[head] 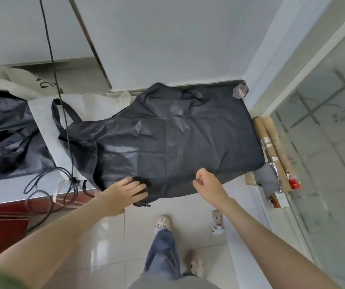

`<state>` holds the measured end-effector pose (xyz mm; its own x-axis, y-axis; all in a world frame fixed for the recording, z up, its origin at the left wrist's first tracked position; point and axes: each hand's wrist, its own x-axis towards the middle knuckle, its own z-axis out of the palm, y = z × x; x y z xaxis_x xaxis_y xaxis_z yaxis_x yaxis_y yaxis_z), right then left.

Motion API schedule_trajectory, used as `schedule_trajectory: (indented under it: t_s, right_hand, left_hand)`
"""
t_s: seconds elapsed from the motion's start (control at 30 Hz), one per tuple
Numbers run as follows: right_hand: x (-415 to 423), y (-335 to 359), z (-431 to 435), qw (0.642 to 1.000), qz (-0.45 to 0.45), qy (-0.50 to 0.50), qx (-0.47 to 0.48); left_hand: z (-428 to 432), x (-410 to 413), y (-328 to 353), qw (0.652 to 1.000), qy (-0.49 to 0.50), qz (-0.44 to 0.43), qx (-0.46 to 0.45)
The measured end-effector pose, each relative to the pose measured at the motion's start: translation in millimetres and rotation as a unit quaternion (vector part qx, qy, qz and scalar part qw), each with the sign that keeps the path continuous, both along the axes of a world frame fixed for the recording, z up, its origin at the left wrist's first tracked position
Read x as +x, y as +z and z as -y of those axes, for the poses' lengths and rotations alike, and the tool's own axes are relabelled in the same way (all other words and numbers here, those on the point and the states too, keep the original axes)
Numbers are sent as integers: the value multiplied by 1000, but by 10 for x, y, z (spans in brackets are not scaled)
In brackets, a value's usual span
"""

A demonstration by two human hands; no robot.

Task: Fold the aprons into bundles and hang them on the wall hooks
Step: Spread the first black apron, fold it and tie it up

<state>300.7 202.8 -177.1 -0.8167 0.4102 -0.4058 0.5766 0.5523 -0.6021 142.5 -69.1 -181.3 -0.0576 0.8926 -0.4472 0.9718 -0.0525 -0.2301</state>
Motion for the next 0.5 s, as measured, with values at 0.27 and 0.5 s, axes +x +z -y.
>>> schedule_trajectory:
  t_s: [0.27, 0.5]
  right_hand:
    - [-70, 30, 586, 979, 24, -15, -200]
    - [-252, -92, 1160, 957, 69, -11, -283]
  left_hand:
    - [144, 26, 29, 979, 112, -168, 32]
    - [73, 83, 193, 966, 237, -83, 60]
